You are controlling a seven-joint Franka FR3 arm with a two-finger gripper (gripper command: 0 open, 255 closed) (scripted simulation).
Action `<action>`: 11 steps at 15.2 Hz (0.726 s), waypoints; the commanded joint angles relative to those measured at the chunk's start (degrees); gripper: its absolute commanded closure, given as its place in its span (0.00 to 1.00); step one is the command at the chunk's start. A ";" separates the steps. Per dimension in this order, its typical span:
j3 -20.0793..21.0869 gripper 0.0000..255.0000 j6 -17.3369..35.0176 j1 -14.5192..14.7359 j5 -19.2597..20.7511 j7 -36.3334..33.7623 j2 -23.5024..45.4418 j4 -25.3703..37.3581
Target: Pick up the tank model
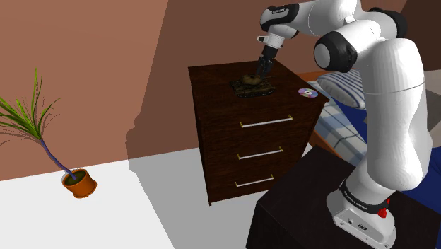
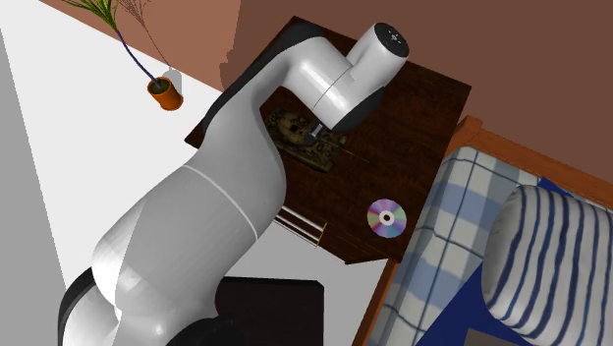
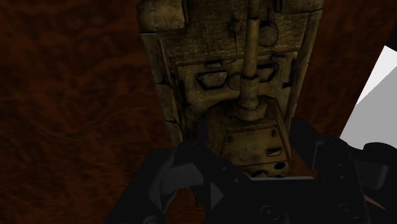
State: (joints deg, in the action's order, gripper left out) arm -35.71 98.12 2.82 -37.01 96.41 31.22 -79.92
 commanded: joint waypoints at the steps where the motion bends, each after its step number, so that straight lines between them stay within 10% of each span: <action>1: 0.04 1.00 0.02 0.04 0.00 0.01 0.06 -0.07; 11: -0.29 1.00 -5.02 -0.89 0.75 -2.15 -0.66 4.95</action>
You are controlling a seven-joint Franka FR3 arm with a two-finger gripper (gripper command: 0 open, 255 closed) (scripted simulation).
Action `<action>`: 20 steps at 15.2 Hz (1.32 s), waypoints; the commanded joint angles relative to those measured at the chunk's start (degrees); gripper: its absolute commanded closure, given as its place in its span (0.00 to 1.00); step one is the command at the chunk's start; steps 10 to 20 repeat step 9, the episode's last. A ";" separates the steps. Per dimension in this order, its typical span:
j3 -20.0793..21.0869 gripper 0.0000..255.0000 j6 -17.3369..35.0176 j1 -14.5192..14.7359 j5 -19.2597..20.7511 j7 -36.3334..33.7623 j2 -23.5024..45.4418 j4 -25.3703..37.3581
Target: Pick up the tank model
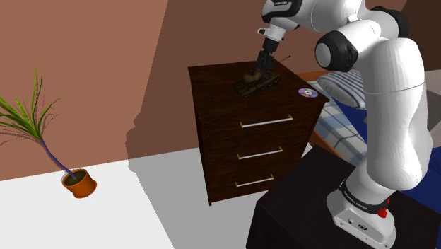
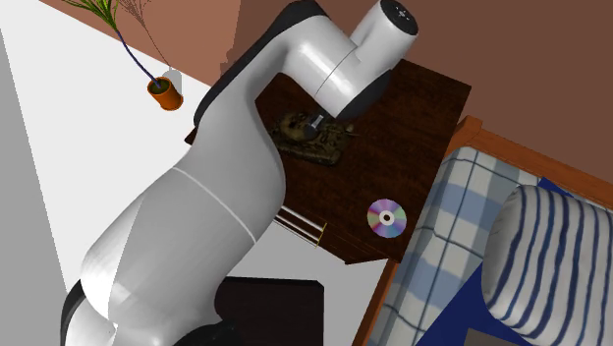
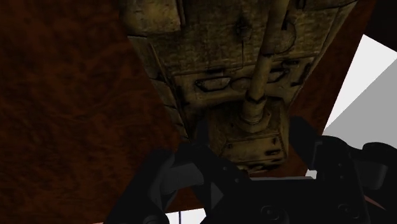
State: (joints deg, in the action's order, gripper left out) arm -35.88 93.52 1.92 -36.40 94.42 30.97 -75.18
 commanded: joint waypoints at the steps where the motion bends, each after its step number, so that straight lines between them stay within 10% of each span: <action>1: -0.14 1.00 -1.10 -0.16 0.20 -0.44 -0.43 0.96; 20: -0.12 1.00 -5.53 -1.47 0.25 -2.21 -0.21 6.14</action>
